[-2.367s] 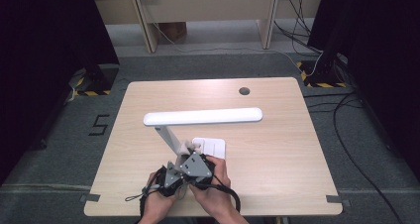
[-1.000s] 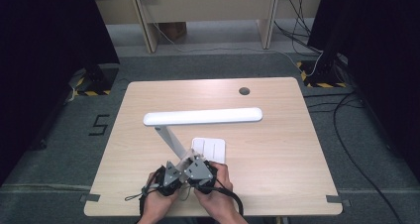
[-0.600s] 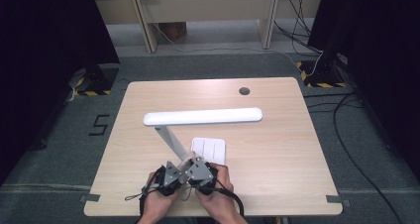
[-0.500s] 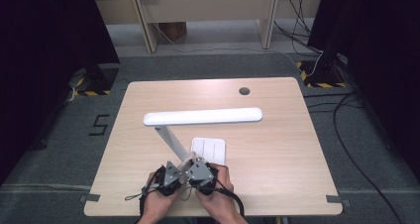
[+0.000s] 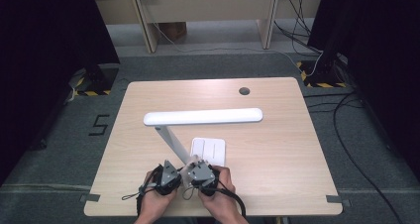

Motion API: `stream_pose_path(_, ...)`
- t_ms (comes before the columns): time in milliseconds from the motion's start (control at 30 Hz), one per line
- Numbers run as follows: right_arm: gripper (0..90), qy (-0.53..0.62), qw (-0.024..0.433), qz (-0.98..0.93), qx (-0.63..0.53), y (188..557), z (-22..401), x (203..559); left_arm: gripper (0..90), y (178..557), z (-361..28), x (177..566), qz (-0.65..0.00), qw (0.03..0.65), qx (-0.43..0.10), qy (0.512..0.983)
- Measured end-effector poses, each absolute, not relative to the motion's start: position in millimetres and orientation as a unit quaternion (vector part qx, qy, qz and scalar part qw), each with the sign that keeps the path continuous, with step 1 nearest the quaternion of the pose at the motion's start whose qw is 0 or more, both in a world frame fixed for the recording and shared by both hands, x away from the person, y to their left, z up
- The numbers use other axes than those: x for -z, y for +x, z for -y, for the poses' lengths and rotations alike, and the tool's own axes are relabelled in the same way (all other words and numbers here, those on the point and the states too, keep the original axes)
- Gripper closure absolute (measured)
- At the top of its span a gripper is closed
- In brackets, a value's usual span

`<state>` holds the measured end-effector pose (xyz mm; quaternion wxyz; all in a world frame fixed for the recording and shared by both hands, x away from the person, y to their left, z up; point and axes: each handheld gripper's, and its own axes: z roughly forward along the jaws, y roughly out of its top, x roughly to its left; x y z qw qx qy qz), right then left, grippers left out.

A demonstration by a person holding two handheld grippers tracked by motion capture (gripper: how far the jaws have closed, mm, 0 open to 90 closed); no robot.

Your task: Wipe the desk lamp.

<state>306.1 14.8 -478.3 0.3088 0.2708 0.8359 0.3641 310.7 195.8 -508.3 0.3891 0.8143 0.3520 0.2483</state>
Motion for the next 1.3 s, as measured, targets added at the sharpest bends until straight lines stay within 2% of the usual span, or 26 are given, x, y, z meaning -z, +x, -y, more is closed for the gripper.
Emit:
stream_pose_path(200,85.8,0.272,0.307,-0.837,-0.362,305,-12,478,77.0,309,-219,487,-0.367,0.402,-0.266,0.795)
stream_pose_path(367,85.7,0.267,0.307,-0.840,-0.360,305,-10,477,68.4,307,-236,457,-0.374,0.446,-0.273,0.766)
stream_pose_path(500,85.7,0.267,0.303,-0.843,-0.355,304,-10,479,60.8,302,-233,438,-0.354,0.462,-0.278,0.764)
stream_pose_path(633,85.7,0.268,0.301,-0.845,-0.352,304,-9,482,51.9,301,-226,430,-0.347,0.481,-0.258,0.763)
stream_pose_path(867,85.6,0.269,0.296,-0.846,-0.351,300,-4,483,47.2,303,-222,414,-0.346,0.510,-0.242,0.749)
stream_pose_path(1200,85.6,0.246,0.300,-0.854,-0.347,291,5,475,47.4,313,-222,397,-0.354,0.530,-0.228,0.736)
stream_pose_path(1300,85.6,0.240,0.287,-0.862,-0.342,286,0,475,48.7,316,-223,392,-0.356,0.535,-0.227,0.732)
